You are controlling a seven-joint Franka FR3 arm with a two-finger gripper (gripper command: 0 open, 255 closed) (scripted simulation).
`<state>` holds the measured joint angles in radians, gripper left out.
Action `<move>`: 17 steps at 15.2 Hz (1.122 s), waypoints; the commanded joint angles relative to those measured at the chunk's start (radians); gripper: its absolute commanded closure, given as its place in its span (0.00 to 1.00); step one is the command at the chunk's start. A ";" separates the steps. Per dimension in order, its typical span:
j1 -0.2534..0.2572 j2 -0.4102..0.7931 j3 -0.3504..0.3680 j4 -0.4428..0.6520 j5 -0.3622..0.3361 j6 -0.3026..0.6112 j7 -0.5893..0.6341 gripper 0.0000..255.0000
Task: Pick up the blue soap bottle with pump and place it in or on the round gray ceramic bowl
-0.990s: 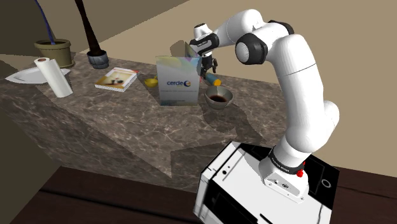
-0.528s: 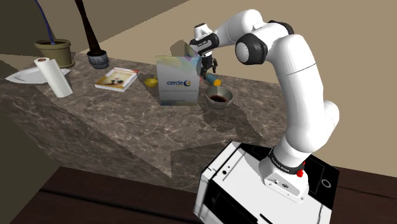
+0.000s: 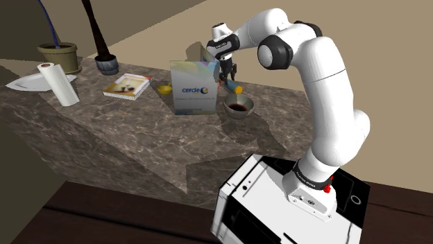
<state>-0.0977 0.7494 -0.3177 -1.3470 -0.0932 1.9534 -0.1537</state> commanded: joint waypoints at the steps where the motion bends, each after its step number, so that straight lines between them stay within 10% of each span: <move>1: 0.000 -0.010 -0.003 -0.003 -0.002 -0.019 -0.003 1.00; 8: 0.001 -0.036 -0.007 0.022 -0.006 -0.068 -0.013 1.00; 9: 0.001 -0.036 -0.007 0.022 -0.006 -0.068 -0.013 0.00; 11: -0.126 -0.249 0.092 -0.387 0.150 0.369 -0.298 0.00; 17: -0.144 -0.207 0.107 -0.394 0.164 0.424 -0.314 0.00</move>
<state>-0.2396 0.5354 -0.2131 -1.7375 0.0672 2.3636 -0.4640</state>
